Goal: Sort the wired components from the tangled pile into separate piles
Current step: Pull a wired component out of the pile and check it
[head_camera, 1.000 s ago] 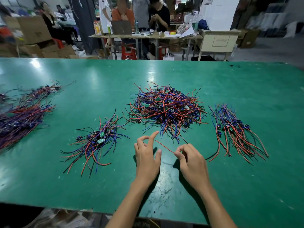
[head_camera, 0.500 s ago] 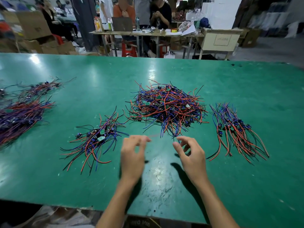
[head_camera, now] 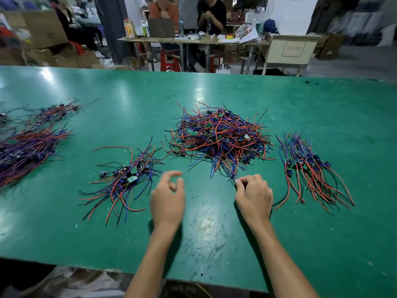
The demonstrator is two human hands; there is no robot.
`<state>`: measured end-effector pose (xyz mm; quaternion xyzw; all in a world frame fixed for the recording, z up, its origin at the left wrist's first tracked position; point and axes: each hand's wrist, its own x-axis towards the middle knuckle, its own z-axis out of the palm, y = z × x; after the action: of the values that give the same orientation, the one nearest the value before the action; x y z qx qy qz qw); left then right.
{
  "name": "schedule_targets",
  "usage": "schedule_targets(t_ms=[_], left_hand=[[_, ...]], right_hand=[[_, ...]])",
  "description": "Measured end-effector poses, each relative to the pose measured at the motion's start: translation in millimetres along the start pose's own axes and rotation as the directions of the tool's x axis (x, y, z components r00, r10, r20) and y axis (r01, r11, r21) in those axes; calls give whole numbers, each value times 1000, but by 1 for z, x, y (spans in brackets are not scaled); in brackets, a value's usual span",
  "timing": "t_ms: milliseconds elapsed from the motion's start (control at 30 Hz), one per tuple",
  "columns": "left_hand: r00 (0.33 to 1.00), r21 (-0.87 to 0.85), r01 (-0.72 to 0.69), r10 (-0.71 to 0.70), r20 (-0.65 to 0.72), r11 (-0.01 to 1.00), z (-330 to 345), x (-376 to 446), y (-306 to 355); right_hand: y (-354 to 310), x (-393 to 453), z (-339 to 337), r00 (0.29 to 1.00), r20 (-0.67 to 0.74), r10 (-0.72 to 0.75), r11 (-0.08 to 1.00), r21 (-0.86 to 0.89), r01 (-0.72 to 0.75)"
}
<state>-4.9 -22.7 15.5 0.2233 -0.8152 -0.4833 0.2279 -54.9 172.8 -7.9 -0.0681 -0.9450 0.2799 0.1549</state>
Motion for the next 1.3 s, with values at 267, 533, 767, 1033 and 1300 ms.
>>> schedule_targets(t_ms=[267, 533, 767, 1033, 1300], left_hand=[[848, -231, 281, -128, 515, 932, 71, -28, 17], [746, -364, 443, -111, 657, 819, 66, -14, 20], [735, -473, 415, 20, 677, 777, 46, -18, 7], [731, -405, 78, 224, 645, 911, 44, -35, 6], [775, -478, 279, 98, 624, 833, 46, -28, 14]], right_hand=[[6, -37, -14, 986, -125, -110, 964, 229, 137], [6, -53, -18, 872, 2, -489, 818, 347, 458], [3, -28, -19, 973, 215, 86, 876, 450, -176], [-10, -8, -35, 886, 449, 119, 569, 700, -431], [0, -29, -35, 922, 329, -205, 715, 693, -88]])
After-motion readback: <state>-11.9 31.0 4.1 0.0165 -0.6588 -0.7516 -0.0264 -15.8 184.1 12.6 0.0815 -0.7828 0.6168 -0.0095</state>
